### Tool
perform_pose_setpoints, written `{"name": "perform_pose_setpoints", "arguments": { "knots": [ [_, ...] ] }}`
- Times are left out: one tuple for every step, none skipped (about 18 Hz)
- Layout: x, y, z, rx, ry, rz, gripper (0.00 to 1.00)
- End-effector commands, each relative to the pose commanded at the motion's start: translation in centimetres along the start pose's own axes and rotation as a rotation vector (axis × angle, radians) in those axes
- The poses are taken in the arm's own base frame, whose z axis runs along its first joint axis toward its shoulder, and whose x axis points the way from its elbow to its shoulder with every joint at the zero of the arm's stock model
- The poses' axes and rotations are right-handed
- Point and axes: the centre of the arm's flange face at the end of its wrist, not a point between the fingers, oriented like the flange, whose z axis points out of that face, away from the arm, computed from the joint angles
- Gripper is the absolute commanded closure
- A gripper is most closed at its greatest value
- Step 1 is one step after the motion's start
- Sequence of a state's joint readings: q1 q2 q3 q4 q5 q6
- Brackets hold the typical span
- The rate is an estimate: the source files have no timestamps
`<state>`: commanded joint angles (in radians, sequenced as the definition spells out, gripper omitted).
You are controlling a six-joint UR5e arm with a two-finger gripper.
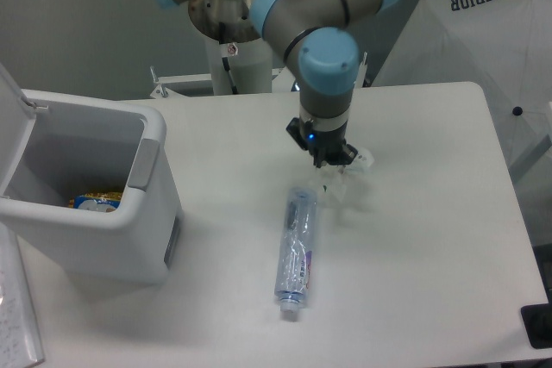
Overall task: Place the trash in the trash can
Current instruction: 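Close the gripper on the white crumpled paper, then lift the paper and carry it over the white trash bin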
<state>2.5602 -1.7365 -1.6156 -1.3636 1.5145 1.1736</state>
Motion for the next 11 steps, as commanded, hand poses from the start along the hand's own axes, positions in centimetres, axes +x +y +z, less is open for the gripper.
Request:
{"name": "perform_pose_setpoints", "arguments": {
  "knots": [
    [0.1, -0.8, -1.6, 0.064, -0.011, 0.003, 1.0],
    [0.2, -1.4, -3.3, 0.128, -0.023, 0.002, 1.0],
    [0.4, -1.9, -4.8, 0.185, -0.03, 0.006, 1.0],
    [0.6, -2.5, -6.7, 0.238, -0.05, 0.016, 1.0],
    [0.8, -3.2, -8.5, 0.287, -0.07, 0.024, 1.0],
    [0.9, -3.5, -9.9, 0.325, -0.077, 0.006, 1.0],
    [1.2, -3.8, -11.2, 0.361, -0.08, -0.015, 1.0],
    [1.7, -4.4, -12.1, 0.402, -0.073, -0.024, 1.0],
    [2.6, -4.7, -13.6, 0.444, -0.078, -0.022, 1.0],
    [3.6, -5.0, -14.9, 0.479, -0.086, -0.013, 1.0],
    [4.5, -5.1, -16.0, 0.508, -0.094, -0.011, 1.0]
  ]
}}
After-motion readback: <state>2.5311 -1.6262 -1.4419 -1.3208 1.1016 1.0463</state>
